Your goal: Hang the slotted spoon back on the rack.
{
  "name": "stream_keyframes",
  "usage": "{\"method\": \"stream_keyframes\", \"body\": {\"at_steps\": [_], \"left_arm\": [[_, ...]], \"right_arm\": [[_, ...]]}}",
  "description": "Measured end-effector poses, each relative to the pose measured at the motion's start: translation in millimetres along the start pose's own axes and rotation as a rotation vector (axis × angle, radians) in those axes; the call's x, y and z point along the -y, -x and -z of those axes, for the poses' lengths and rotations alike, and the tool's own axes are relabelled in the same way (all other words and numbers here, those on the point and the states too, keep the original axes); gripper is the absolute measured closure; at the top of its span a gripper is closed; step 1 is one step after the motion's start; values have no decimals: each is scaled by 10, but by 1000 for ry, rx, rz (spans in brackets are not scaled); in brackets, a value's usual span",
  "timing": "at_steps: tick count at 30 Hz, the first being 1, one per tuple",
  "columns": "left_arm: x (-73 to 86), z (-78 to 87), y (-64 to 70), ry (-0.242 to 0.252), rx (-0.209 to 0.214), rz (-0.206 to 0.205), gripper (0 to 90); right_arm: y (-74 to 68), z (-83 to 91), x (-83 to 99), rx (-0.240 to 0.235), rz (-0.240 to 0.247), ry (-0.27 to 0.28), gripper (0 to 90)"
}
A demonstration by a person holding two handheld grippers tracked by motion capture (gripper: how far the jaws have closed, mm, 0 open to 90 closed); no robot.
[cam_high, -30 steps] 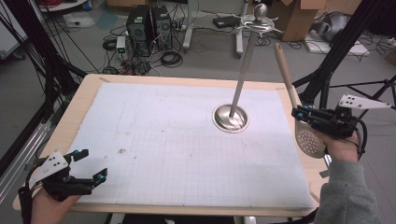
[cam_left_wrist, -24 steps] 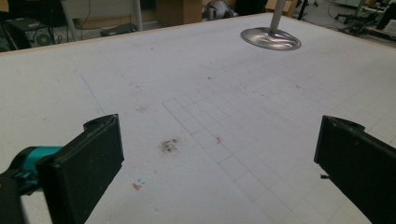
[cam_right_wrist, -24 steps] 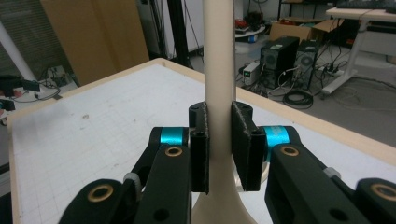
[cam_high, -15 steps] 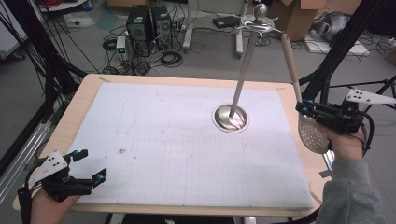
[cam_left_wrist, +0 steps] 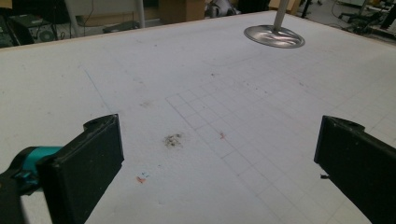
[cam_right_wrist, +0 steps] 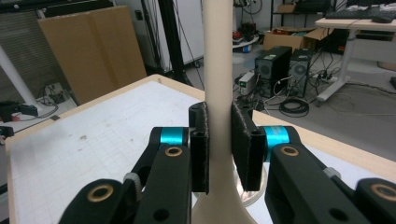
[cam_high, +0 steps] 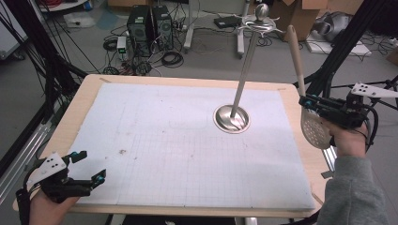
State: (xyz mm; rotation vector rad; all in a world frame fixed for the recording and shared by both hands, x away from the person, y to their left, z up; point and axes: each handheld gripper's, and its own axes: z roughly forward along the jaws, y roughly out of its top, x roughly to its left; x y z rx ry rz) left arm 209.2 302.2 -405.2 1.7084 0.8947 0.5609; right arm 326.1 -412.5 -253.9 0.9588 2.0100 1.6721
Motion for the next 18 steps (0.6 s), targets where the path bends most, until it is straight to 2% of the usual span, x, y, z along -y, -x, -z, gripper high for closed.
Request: {"method": "stream_keyframes", "body": {"at_steps": [18], "left_arm": [[-9,81,-42,19,-26,0,17]], "right_arm": [[24,-81,4,1,-26,-15,785]]}}
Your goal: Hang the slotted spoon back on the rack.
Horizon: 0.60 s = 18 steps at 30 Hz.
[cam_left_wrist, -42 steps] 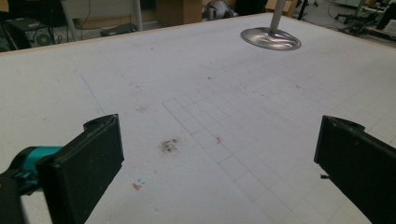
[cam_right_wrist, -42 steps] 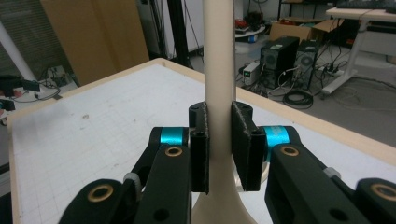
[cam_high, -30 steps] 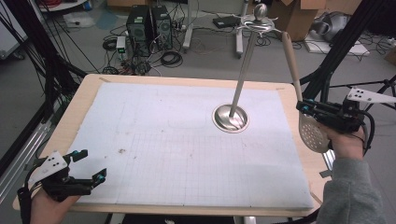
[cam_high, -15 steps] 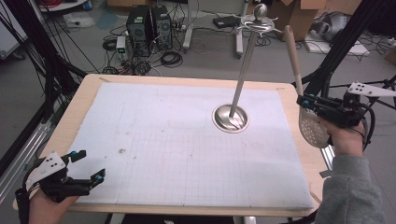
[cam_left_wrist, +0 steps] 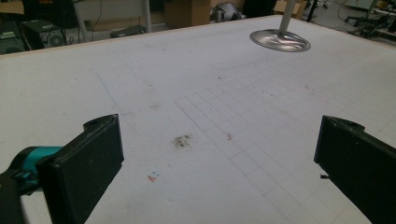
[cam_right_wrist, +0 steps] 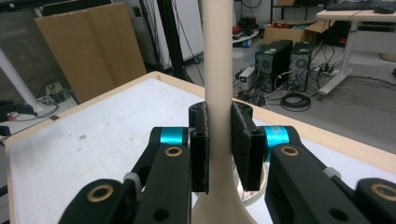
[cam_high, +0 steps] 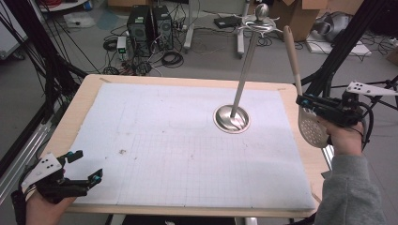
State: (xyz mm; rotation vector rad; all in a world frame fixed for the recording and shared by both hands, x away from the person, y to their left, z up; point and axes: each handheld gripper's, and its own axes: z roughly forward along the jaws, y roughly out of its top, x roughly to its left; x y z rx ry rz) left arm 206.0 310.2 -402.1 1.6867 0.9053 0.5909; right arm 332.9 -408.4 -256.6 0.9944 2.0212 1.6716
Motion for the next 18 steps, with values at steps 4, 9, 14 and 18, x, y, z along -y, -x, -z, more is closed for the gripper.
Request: {"method": "stream_keyframes", "body": {"at_steps": [4,9,14,18], "left_arm": [[-3,13,-6,5,-2,6,17],[0,6,1,1,-1,4,17],[3,4,-6,2,0,5,18],[2,1,-6,-2,2,4,17]], "right_arm": [[4,-17,1,0,0,-4,785],[-2,-46,5,-7,-5,-10,785],[10,-58,17,-8,-2,-10,785],[8,-73,18,-11,-4,-14,786]]}}
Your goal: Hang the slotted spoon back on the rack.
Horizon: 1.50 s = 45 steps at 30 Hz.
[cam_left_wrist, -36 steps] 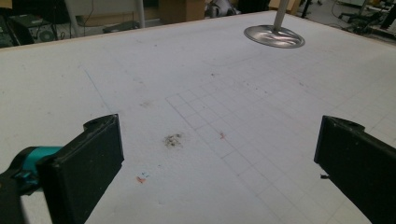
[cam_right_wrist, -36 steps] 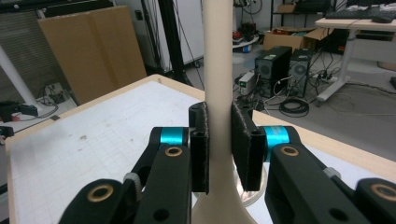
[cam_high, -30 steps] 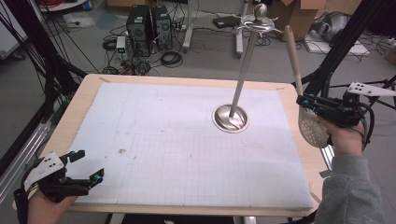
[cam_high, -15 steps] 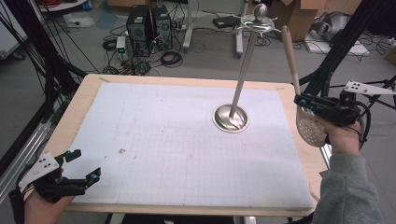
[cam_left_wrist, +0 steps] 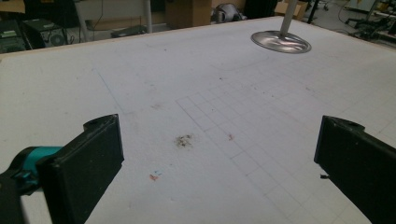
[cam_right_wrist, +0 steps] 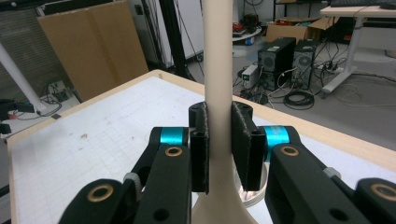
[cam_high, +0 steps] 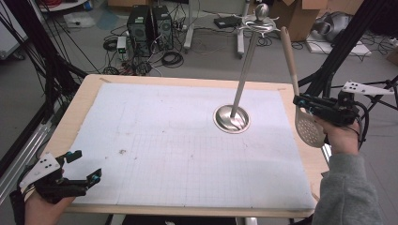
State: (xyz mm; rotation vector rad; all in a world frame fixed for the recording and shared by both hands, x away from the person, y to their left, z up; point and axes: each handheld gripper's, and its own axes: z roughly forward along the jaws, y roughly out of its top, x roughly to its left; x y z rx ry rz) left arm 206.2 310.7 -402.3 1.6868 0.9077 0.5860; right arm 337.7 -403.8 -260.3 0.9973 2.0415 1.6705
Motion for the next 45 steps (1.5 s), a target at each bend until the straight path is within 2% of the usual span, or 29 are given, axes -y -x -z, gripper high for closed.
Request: {"method": "stream_keyframes", "body": {"at_steps": [18,45], "left_arm": [[12,24,4,-3,-8,3,17],[33,92,6,-3,-21,5,17]], "right_arm": [[10,-88,8,-20,-5,-9,786],[19,-354,27,-32,-4,-50,787]]}}
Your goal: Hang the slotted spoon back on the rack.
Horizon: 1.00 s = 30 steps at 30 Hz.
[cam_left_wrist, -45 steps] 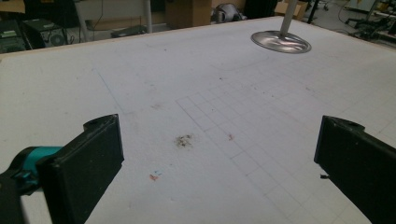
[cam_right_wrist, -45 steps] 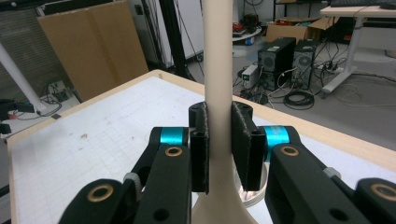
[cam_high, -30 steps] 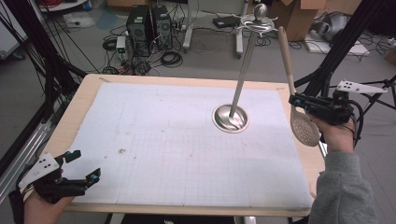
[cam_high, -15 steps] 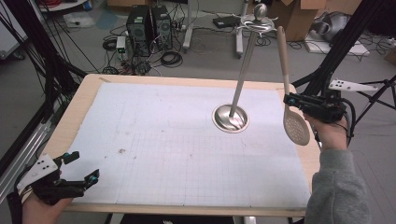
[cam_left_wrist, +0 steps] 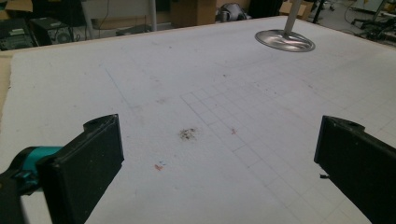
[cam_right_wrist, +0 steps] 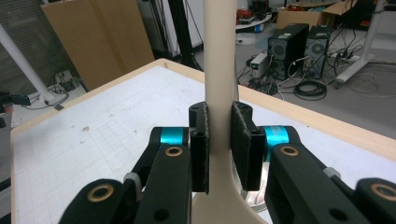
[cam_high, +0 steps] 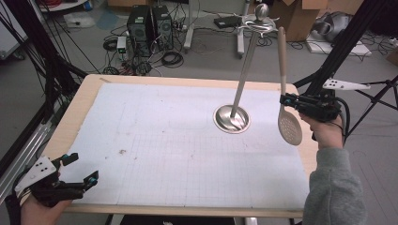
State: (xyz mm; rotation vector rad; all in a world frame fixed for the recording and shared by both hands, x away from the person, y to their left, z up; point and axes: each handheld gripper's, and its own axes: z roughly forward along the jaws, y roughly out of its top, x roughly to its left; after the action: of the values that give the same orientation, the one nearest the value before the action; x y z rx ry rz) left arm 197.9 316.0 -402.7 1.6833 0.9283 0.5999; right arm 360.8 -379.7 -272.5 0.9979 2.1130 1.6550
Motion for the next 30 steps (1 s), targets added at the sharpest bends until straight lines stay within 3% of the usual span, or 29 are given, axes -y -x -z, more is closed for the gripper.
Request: {"method": "stream_keyframes", "body": {"at_steps": [30], "left_arm": [[-14,27,-4,10,12,-1,18]], "right_arm": [[-49,-303,-1,4,-14,-34,786]]}}
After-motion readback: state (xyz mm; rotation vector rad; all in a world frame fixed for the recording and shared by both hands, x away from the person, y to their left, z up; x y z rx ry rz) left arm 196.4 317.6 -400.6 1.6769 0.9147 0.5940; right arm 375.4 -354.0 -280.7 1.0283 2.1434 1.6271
